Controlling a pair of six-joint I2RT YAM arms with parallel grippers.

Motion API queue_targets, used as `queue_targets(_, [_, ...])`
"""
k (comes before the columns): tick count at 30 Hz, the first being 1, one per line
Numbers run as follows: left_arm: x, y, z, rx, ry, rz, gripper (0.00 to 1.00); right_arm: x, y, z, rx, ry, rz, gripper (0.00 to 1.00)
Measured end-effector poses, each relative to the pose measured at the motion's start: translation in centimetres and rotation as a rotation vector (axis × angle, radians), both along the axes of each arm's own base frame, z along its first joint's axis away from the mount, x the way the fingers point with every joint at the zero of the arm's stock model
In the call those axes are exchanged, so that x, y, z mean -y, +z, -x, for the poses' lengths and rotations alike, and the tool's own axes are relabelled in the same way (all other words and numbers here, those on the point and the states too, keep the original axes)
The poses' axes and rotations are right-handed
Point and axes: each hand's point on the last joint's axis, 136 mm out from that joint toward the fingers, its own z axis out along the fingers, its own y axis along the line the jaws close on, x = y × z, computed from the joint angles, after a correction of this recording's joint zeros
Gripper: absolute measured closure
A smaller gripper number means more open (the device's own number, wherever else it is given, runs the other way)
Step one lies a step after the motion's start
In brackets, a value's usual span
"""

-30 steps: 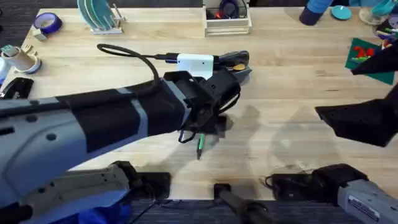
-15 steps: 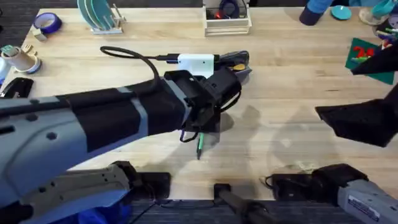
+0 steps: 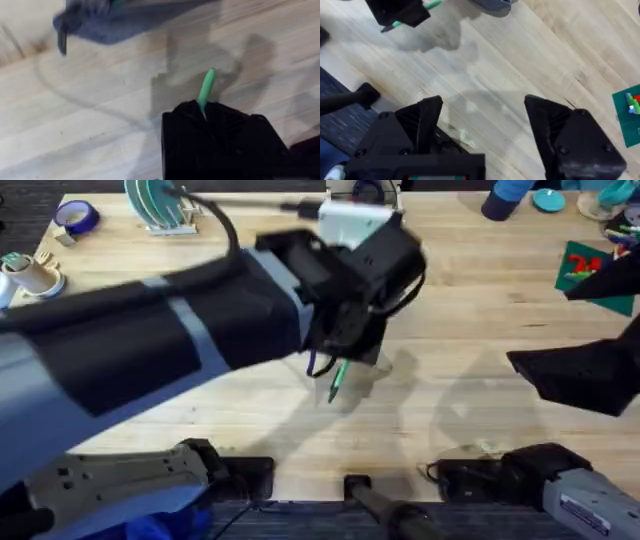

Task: Unzip the bag, pick up the pens from the table one at a time and place them inside, then zip the bag closed.

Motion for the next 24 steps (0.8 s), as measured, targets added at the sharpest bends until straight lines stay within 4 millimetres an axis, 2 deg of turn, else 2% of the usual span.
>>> queue_targets(5, [1.0, 3.6, -2.5, 0.098, -0.081, 0.036, 0.960, 0.0, 0.0, 0.0, 0.000, 0.000, 0.000, 0.004])
queue_targets(15, [0.9, 8.8, -8.5, 0.313, -0.234, 0.087, 0.961, 0.0, 0.0, 0.0, 0.000, 0.000, 0.000, 0.003])
queue_targets(24, [2.6, 11.0, -10.2, 0.482, -0.537, 0.117, 0.961, 0.0, 0.0, 0.0, 0.000, 0.000, 0.000, 0.003])
